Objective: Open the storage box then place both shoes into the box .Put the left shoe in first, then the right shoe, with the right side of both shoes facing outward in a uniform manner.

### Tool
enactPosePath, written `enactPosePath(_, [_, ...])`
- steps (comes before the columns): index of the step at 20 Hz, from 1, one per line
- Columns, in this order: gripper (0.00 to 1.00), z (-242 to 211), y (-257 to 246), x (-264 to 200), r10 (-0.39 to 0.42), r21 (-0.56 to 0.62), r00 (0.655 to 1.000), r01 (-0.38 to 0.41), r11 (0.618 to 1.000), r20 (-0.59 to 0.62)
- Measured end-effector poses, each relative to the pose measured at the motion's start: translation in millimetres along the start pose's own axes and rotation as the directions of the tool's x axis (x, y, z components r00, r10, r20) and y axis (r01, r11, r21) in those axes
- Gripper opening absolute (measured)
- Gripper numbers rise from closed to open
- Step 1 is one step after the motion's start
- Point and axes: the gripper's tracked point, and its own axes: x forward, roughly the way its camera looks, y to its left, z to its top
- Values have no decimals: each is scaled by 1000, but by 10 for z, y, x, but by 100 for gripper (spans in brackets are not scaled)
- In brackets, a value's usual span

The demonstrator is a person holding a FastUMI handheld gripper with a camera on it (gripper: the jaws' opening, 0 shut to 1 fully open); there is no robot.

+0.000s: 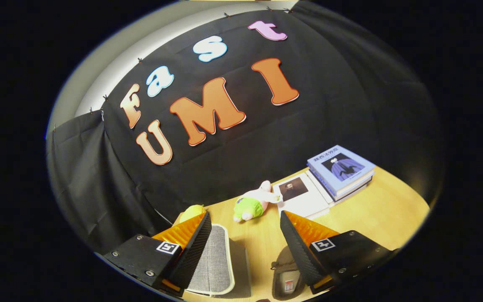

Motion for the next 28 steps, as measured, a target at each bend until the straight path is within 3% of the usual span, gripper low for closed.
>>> enactPosePath(6, [98,-520,80,210,97,155,987,-76,985,-132])
enactPosePath(14, [98,-1168,250,295,217,292,939,-136,947,-266])
enactPosePath(28, [95,-1640,468,270,318,406,874,-158,900,-367])
